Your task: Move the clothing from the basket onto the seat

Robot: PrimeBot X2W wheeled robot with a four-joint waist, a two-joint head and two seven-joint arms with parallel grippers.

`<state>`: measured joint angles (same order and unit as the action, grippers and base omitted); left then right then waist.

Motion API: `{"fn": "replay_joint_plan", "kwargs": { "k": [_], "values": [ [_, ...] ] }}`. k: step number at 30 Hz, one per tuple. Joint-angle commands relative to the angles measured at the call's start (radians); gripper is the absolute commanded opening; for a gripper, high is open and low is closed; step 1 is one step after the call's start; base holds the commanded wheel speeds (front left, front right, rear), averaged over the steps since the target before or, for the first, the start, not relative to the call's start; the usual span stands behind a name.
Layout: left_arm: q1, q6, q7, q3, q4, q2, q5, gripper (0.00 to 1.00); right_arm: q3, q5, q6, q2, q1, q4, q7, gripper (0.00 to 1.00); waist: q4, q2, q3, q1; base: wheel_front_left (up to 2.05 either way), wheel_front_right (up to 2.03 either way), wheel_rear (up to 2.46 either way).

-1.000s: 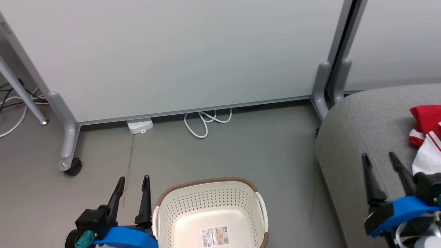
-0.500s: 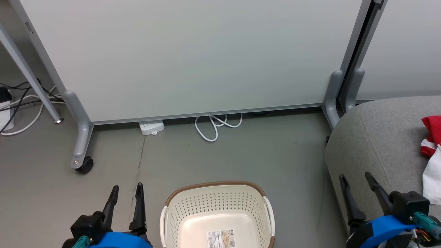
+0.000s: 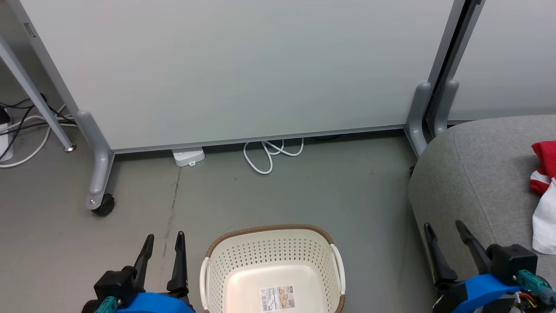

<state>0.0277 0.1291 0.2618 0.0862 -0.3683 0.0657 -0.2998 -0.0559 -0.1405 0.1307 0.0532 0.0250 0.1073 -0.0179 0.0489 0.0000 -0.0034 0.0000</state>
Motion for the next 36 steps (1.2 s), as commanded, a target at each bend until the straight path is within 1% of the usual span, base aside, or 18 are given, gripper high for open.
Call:
{"fn": "replay_joint_plan", "kwargs": {
  "k": [1,6,7,14,36],
  "values": [
    [0.014,0.002,0.005,0.005,-0.001,0.005,-0.005,1.0,0.001,0.001,0.0,-0.003,-0.003,0.004,-0.006,1.0,0.0,0.0,0.0,0.0,0.0,0.0,0.0],
    [0.011,0.002,0.005,0.009,-0.002,0.004,-0.007,1.0,0.007,-0.003,0.0,-0.003,-0.007,0.011,-0.01,1.0,-0.001,0.0,0.0,0.0,0.0,0.0,0.0],
    [0.011,0.002,0.005,0.012,-0.003,0.005,-0.009,0.0,0.008,-0.005,0.0,-0.003,-0.008,0.013,-0.011,0.0,-0.001,0.0,0.0,0.0,0.0,0.0,0.0],
    [-0.041,0.0,-0.005,0.02,-0.057,-0.01,-0.009,0.0,0.008,-0.003,0.0,-0.007,0.01,0.075,0.001,0.0,-0.001,0.0,0.001,0.0001,0.0,0.0,0.0],
    [-0.003,0.0,-0.109,-0.043,-0.005,-0.011,-0.373,0.0,-0.012,-0.414,0.0,-0.005,-0.035,0.091,0.038,0.0,-0.01,0.0,0.002,0.0001,0.0,0.0,0.0]
  ]
}}
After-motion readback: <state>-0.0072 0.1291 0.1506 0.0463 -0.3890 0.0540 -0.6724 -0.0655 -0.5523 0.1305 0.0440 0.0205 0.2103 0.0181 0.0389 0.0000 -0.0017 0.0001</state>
